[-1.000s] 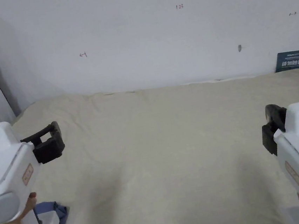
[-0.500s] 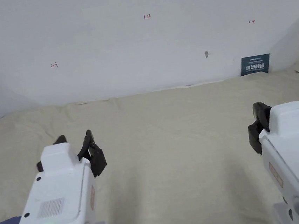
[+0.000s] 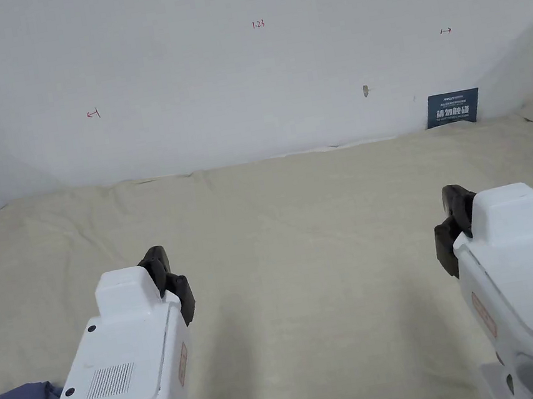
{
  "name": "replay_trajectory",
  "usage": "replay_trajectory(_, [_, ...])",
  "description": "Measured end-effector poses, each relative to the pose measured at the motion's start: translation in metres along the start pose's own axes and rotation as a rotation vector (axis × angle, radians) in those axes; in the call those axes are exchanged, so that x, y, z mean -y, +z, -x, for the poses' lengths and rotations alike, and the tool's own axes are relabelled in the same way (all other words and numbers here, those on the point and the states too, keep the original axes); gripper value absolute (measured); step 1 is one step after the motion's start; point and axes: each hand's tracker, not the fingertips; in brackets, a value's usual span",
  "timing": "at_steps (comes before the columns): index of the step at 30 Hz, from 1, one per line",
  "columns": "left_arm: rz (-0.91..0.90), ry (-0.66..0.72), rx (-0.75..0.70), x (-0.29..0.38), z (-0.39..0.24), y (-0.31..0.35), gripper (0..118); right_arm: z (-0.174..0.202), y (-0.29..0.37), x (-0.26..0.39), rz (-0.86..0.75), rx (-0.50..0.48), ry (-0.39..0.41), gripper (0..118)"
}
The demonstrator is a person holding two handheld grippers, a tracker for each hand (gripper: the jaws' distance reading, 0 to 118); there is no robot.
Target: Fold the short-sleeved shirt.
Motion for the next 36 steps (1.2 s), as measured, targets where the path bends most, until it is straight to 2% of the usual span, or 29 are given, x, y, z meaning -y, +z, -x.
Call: replay_trajectory(36, [-0.008,-0.028,0.018,-0.0040,0.0092,0.0076,0,0.0082,0.0073,-0.0047,-0.015,-0.004,-0.007,2])
